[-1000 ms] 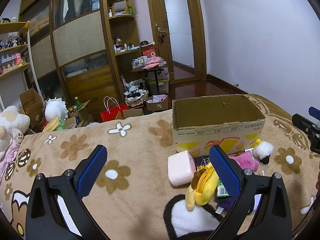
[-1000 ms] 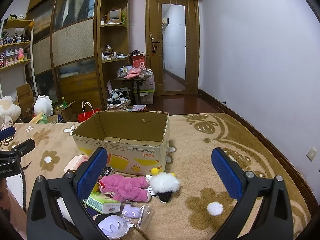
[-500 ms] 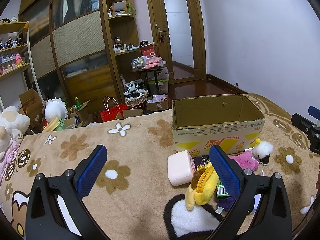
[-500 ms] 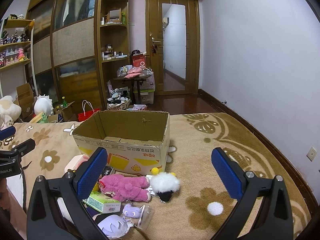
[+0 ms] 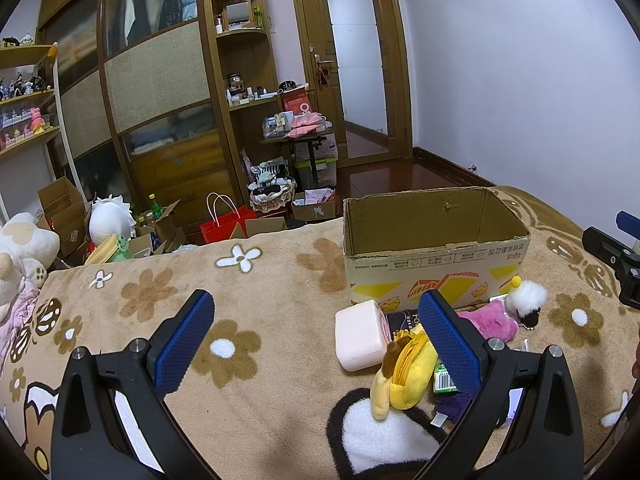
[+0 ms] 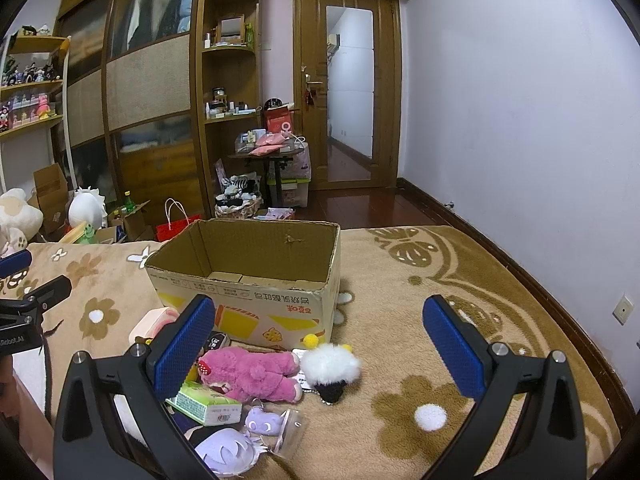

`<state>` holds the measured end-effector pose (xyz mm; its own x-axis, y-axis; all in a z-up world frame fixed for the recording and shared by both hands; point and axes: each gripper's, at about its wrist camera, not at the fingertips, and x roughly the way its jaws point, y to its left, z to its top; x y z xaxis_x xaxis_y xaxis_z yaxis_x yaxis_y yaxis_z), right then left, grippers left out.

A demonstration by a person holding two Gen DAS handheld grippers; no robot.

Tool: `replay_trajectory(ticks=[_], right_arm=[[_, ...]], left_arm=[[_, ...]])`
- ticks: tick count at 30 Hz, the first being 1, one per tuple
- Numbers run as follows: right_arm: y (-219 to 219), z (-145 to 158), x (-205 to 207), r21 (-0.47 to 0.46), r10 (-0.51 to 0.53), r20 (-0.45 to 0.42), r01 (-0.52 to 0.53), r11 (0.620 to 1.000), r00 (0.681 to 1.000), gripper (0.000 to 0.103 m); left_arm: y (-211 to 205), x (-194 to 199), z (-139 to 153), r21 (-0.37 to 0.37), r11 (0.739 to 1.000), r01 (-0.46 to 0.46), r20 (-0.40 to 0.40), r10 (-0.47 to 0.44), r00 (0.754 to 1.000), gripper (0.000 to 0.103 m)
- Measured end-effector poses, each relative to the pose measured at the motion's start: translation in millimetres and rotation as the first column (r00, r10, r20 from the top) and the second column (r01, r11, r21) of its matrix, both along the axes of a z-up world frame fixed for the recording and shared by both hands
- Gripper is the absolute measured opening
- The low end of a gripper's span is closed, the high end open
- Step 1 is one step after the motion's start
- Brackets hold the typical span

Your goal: Organize soft objects

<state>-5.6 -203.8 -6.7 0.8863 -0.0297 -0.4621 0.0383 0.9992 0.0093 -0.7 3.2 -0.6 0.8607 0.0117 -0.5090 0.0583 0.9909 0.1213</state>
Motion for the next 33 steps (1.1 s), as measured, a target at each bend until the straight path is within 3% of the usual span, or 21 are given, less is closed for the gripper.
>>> replay_trajectory(ticks=[17,26,33], right_arm=[[2,0,0,-0.02,0.0,0.01,0.0,1.0,1.0,0.103],[5,-3,6,-0.04,0.011,0.01,-0.011,0.999,1.0,0.103],[-1,-6,26,-0.031,-0.018,-0.031,0.017,0.999,0.999,0.103]], left_arm=[[4,-1,0,-0.003,1.0,-0.005,-0.009,0.005,1.0,0.101],[17,15,1,-0.064,0.998,-0.012,-0.067,0.008,0.998,0.101],[15,40,1,-0.013,0.999,-0.032,-0.052,0.032,0.998,0.101]])
